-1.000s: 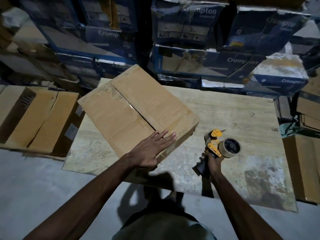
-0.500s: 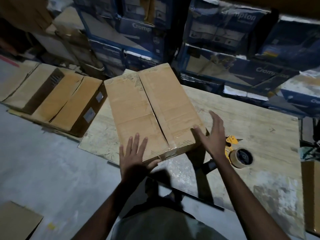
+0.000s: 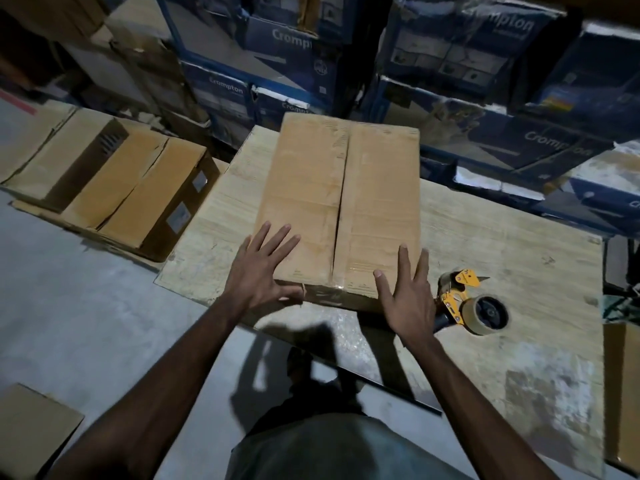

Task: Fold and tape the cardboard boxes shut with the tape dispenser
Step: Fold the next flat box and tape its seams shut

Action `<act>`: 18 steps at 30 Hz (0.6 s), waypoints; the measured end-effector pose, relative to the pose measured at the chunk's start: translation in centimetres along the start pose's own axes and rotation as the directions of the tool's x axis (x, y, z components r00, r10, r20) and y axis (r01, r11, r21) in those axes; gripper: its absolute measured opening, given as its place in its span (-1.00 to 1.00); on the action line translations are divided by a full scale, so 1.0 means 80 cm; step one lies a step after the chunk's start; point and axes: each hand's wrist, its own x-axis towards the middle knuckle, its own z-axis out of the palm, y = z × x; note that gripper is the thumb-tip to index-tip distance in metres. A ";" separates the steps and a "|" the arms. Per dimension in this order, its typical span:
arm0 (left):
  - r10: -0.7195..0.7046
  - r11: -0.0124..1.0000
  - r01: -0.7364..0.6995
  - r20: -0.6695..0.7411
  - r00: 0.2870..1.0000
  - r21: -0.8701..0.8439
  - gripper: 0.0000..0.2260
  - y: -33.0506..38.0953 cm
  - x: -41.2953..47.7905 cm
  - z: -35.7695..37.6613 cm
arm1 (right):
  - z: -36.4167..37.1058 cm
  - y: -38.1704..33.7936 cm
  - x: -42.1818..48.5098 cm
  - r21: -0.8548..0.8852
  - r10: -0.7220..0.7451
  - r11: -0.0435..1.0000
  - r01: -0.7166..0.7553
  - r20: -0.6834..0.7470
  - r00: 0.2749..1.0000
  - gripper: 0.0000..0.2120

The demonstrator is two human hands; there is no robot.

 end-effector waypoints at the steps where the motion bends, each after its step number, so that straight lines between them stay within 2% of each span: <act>1: 0.022 0.999 -0.022 0.009 1.000 0.037 0.09 0.001 0.009 -0.006 | 0.004 -0.001 0.002 -0.075 -0.043 0.996 0.039 -0.048 0.998 -0.33; 3: 0.030 0.996 -0.030 0.003 1.000 0.085 0.13 0.012 0.017 -0.011 | 0.009 -0.003 0.009 -0.209 -0.162 0.966 0.153 -0.026 0.986 -0.33; 6: -0.035 0.998 0.037 -0.048 0.998 0.045 0.19 0.041 0.013 -0.007 | 0.018 -0.024 0.007 -0.284 -0.318 0.902 0.324 0.067 0.946 -0.19; 8: -0.081 0.997 0.080 -0.099 0.992 -0.020 0.18 0.058 0.010 -0.002 | 0.027 -0.037 0.005 -0.289 -0.304 0.905 0.314 0.080 0.949 -0.11; 11: -0.076 0.997 0.070 -0.178 0.981 -0.039 0.13 0.064 0.006 0.008 | 0.035 -0.042 0.005 -0.332 -0.271 0.904 0.269 0.041 0.962 -0.11; 18: -0.062 0.998 0.060 -0.186 0.981 -0.016 0.16 0.060 0.015 0.021 | 0.049 -0.035 0.014 -0.387 -0.305 0.876 0.288 0.018 0.952 -0.04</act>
